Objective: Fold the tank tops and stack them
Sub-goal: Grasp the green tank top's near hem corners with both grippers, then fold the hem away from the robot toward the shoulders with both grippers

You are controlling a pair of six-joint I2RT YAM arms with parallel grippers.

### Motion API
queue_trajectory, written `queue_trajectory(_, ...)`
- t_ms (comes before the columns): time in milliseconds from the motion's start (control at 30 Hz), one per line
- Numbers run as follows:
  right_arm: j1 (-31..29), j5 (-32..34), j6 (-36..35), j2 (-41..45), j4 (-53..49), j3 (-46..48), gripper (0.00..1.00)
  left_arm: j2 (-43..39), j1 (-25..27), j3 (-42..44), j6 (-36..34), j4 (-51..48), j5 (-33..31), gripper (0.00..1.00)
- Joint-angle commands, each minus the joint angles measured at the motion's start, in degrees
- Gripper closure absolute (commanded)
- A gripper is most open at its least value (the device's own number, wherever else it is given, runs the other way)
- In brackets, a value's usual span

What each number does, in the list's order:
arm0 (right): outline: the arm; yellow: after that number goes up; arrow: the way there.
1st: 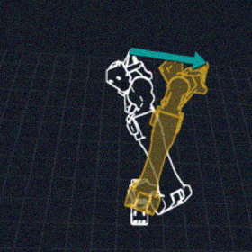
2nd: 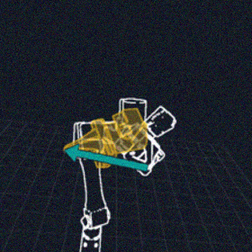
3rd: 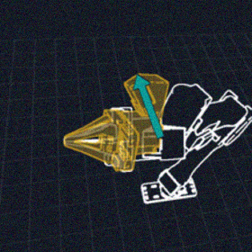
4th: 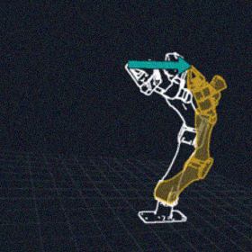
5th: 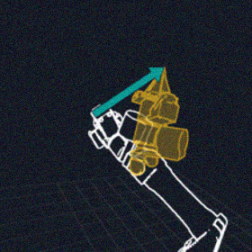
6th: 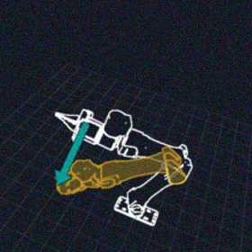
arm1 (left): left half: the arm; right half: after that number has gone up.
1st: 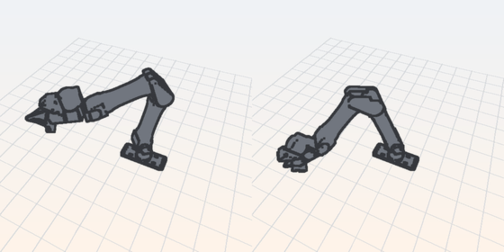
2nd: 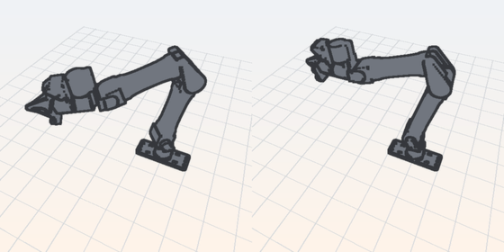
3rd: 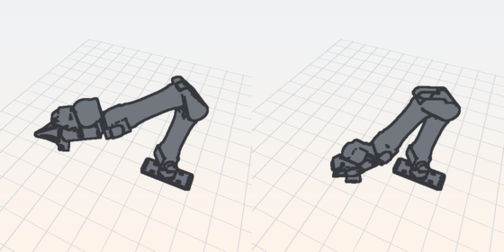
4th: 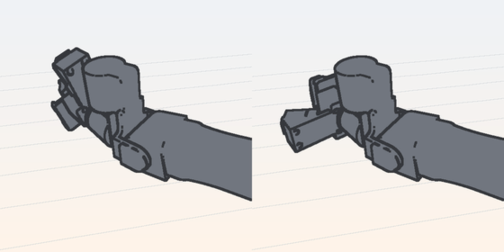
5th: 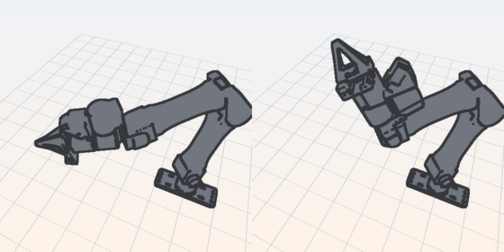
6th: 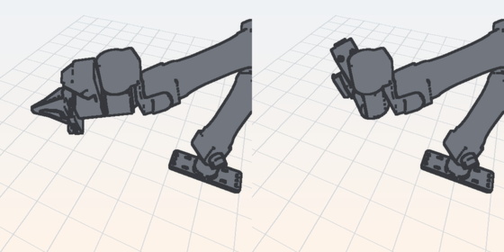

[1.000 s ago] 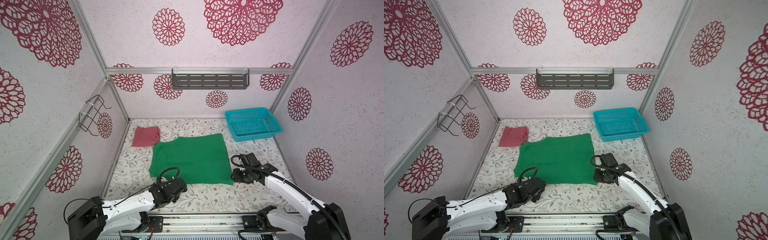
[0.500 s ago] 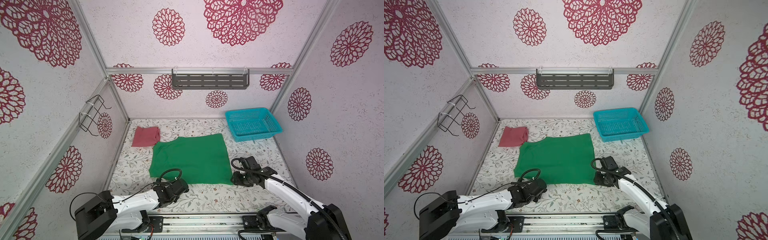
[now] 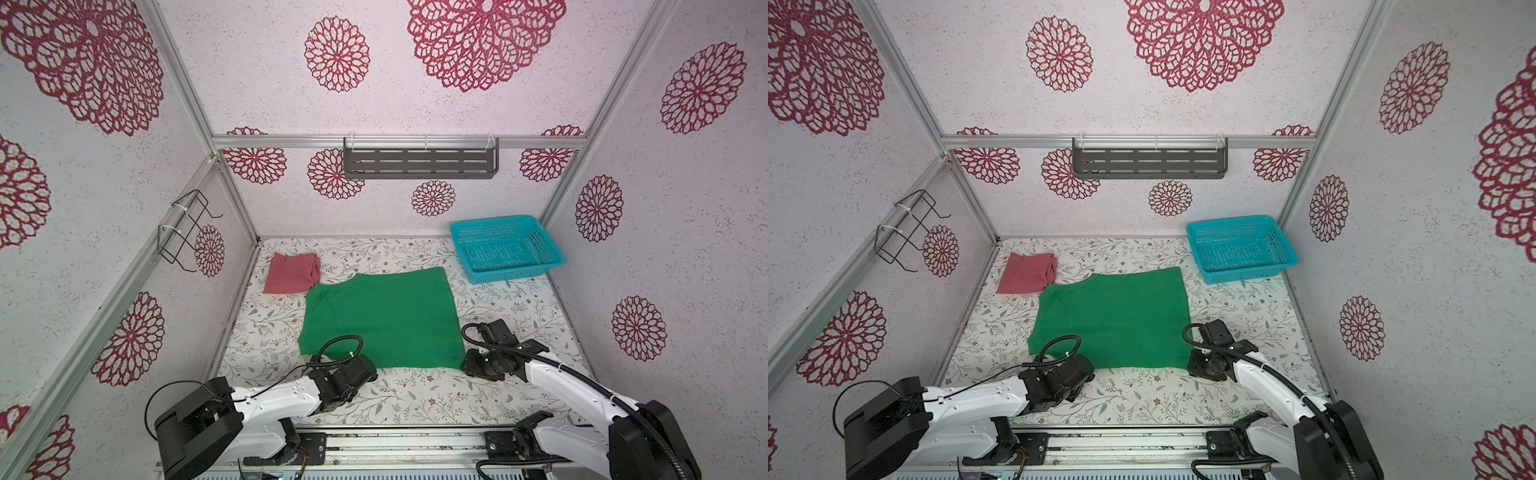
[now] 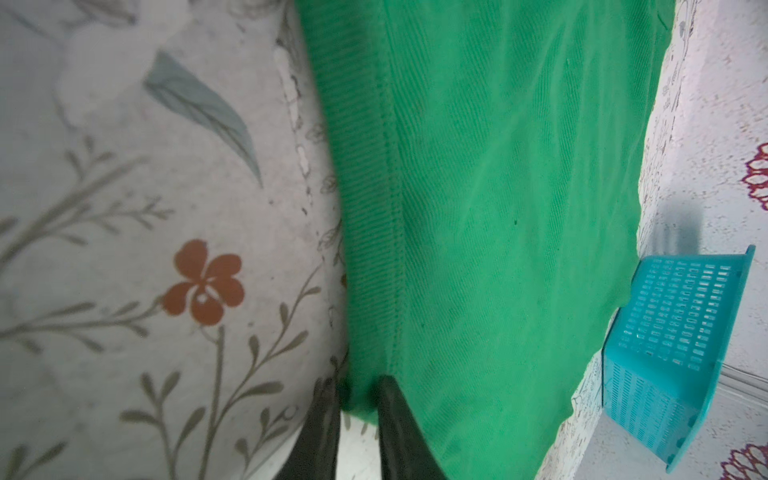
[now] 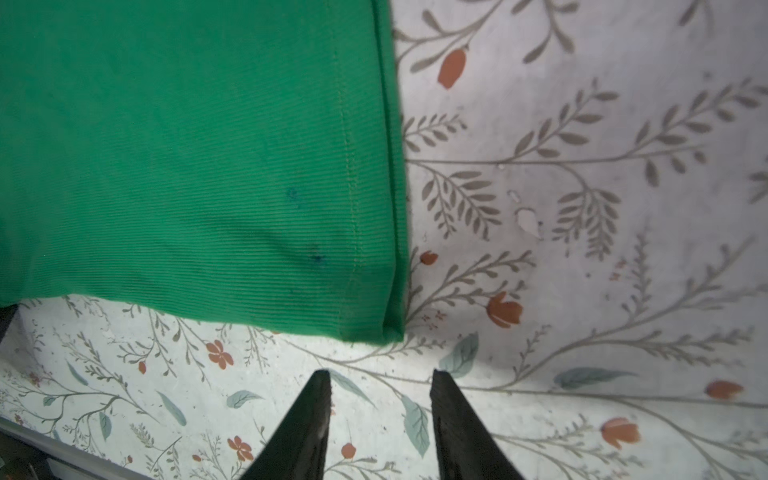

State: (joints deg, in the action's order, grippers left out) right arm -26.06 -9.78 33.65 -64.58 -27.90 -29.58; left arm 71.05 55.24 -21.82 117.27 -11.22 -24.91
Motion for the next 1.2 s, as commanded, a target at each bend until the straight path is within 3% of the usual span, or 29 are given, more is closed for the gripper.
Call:
queue_trajectory(0, -0.4, -0.2, 2.0, -0.6, 3.2, 0.1, 0.59, 1.1, -1.2, -0.5, -1.6, -2.0, -0.3, 0.84)
queue_trajectory(200, -0.5, 0.3, 2.7, -2.4, 6.1, 0.8, 0.63, 1.5, -1.6, -0.3, -2.4, -1.4, 0.1, 0.92)
queue_trajectory(333, -0.7, 0.9, 2.8, -3.1, 6.6, 1.4, 0.72, 1.2, -2.0, -0.6, -3.1, -1.8, 0.0, 0.96)
queue_trajectory(567, -1.0, 2.3, 2.2, -0.1, 1.7, 0.8, 1.00, 0.1, -2.1, -1.3, -5.0, -4.2, 0.0, 1.00)
queue_trajectory(933, -2.0, 1.8, 2.5, 6.4, -8.0, 0.8, 1.00, -6.7, -0.3, -4.3, -6.7, -15.8, -1.9, 1.00)
queue_trajectory(1167, -1.3, 4.5, 0.2, 4.9, -14.4, -5.3, 1.00, -10.6, -0.7, -5.4, -9.4, -20.9, -2.8, 1.00)
